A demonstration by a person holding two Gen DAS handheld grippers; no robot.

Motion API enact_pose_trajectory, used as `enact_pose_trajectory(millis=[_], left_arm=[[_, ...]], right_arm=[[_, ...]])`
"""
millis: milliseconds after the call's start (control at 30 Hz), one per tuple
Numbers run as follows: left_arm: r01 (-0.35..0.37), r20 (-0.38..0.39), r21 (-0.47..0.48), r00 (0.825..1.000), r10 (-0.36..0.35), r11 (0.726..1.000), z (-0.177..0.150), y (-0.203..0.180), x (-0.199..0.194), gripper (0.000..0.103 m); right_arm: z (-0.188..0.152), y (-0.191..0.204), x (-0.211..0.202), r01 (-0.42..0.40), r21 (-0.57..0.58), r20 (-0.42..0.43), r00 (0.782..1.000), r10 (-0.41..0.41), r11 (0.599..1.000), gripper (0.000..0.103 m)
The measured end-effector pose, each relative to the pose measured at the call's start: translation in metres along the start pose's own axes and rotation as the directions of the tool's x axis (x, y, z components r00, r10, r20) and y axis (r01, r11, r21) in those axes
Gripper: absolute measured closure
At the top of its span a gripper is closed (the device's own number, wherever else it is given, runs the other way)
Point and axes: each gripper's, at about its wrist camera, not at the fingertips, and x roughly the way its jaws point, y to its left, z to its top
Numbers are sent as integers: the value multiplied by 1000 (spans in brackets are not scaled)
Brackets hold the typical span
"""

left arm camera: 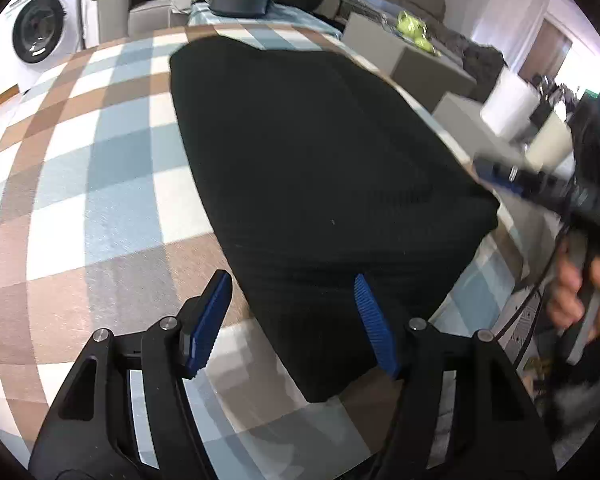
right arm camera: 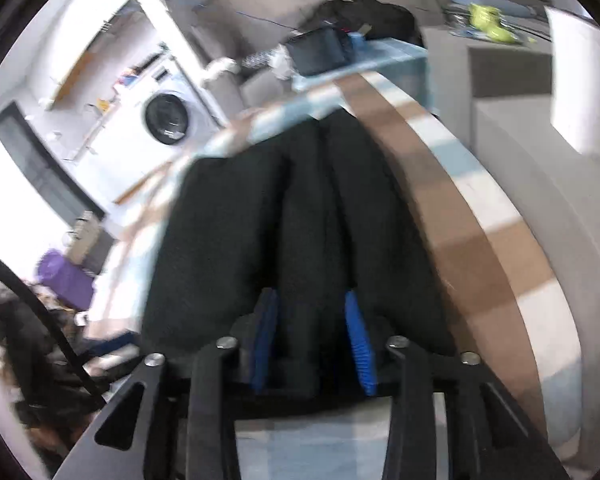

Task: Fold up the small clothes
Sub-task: 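Release the folded sweater with the left gripper while the right gripper presses it flat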

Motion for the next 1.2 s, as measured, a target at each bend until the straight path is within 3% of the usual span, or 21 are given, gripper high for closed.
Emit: enact_pose_trajectory(millis=[100, 167, 333, 467, 533, 633, 700, 833, 900, 1000, 1033, 1100, 1200], left_arm=[[-4, -34, 35, 999, 5, 999, -5, -10, 9, 42], [-15, -36, 54, 999, 17, 998, -8, -15, 10, 42], [10, -11, 30, 1000, -9, 1000, -11, -10, -2, 42], [17, 7, -29, 1000, -17, 999, -8, 3, -8, 42], [12, 21, -63, 1000, -10, 998, -3, 11, -9, 42], [24, 29, -106, 999, -21, 994, 1, 20, -9, 42], [17, 19, -115, 1000, -15, 993, 2, 22, -6, 42], [15, 18, -105, 1000, -13, 994, 3, 23, -6, 42], [16, 20, -97, 1000, -14, 995, 4, 22, -4, 42], [26, 13, -98, 1000, -25, 995, 6, 20, 1, 42], [28, 9, -99, 1000, -27, 995, 7, 19, 3, 42], [29, 6, -96, 1000, -28, 995, 9, 17, 7, 42], [27, 12, -84, 1000, -26, 996, 12, 13, 6, 42]], right_arm=[[6, 14, 5, -103, -27, -38, 994, 102, 994, 65], [6, 22, 27, -168, -10, -119, 979, 165, 986, 65], [-1, 21, 62, -123, 38, -191, 973, 128, 992, 65], [7, 32, 58, -219, -16, -148, 965, 214, 976, 98], [16, 41, 47, -245, -59, -82, 967, 240, 968, 98], [19, 35, 54, -123, -87, -93, 989, 115, 989, 98], [15, 27, 66, -68, -72, -136, 989, 58, 995, 98], [6, 9, 62, -165, 5, -181, 970, 163, 986, 86], [-5, 0, 47, -206, 11, -178, 963, 205, 979, 69], [-20, -1, 35, -242, -4, -196, 952, 236, 970, 68], [-26, -1, 34, -227, -25, -198, 956, 218, 974, 70], [-30, 2, 42, -185, -49, -208, 963, 171, 981, 93], [-29, 9, 26, -257, -85, -116, 962, 246, 963, 95]])
